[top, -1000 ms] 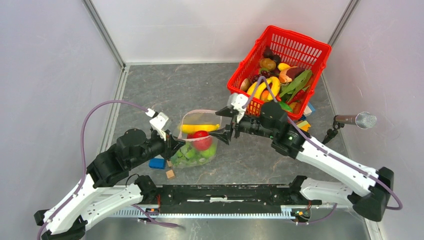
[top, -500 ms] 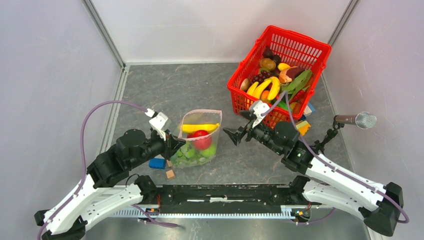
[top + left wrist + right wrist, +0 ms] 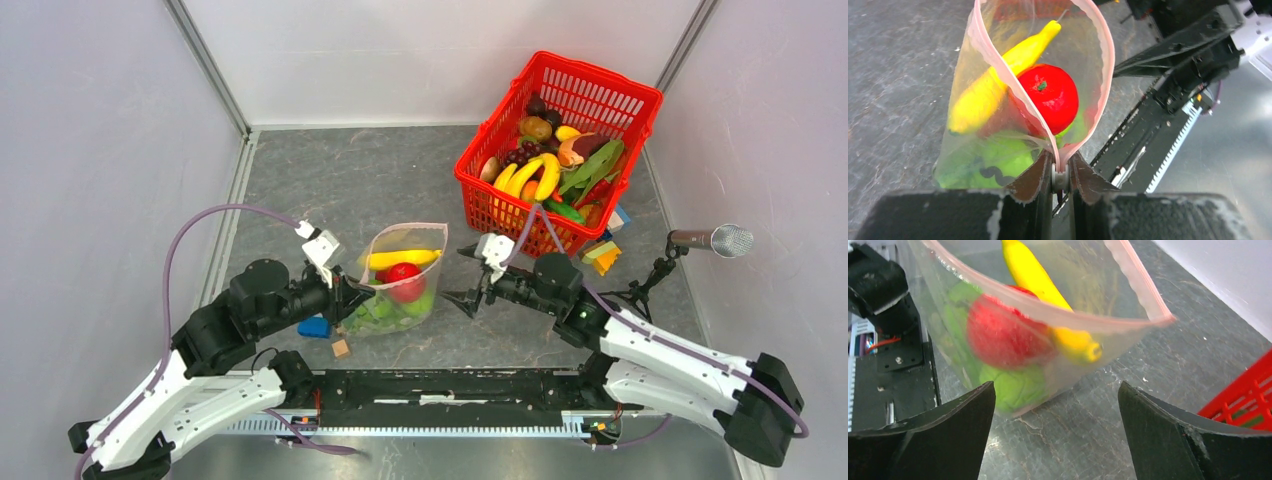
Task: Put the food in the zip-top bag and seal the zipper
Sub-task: Adjust the zipper food storage bag at the center of the board.
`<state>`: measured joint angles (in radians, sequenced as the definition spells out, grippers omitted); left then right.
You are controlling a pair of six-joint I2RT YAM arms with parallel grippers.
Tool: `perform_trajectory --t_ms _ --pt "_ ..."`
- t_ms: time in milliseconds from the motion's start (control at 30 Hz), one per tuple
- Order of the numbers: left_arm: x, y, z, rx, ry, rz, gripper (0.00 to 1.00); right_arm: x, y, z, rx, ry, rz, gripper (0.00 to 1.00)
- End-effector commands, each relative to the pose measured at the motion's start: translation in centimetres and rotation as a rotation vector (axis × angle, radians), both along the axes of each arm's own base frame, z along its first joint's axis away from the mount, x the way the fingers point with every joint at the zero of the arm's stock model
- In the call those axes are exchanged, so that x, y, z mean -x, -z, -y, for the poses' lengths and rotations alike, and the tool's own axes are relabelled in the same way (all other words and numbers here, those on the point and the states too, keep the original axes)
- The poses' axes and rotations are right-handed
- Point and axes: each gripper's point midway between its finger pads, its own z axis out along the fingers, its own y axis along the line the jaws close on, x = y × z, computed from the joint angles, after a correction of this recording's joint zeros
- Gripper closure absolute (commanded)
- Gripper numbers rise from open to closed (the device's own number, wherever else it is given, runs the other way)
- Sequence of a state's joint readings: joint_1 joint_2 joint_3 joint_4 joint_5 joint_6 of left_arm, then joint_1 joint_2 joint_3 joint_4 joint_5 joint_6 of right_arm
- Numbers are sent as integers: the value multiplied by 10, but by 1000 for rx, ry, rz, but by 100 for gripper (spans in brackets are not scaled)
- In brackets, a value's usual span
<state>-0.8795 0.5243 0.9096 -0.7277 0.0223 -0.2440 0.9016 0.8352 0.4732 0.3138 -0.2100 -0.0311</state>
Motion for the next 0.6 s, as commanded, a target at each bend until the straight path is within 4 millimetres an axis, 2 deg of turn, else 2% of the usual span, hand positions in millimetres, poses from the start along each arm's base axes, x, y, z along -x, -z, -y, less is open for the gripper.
perform_trajectory --t_ms 0,133,233,333,500,567 --pt "25 -26 16 25 216 65 91 -1 -19 -20 104 -126 141 3" --pt "41 -33 18 43 303 67 94 -17 -24 -18 151 -109 204 2" --pt "51 -41 17 73 341 81 96 -17 -26 -14 156 -158 222 2" --pt "60 -45 16 86 371 64 96 -5 -26 -14 169 -255 240 2" --pt "79 -43 26 79 503 -5 98 19 -38 -14 180 -391 288 2" --pt "82 -44 28 81 529 -1 98 29 -36 -12 216 -454 301 2"
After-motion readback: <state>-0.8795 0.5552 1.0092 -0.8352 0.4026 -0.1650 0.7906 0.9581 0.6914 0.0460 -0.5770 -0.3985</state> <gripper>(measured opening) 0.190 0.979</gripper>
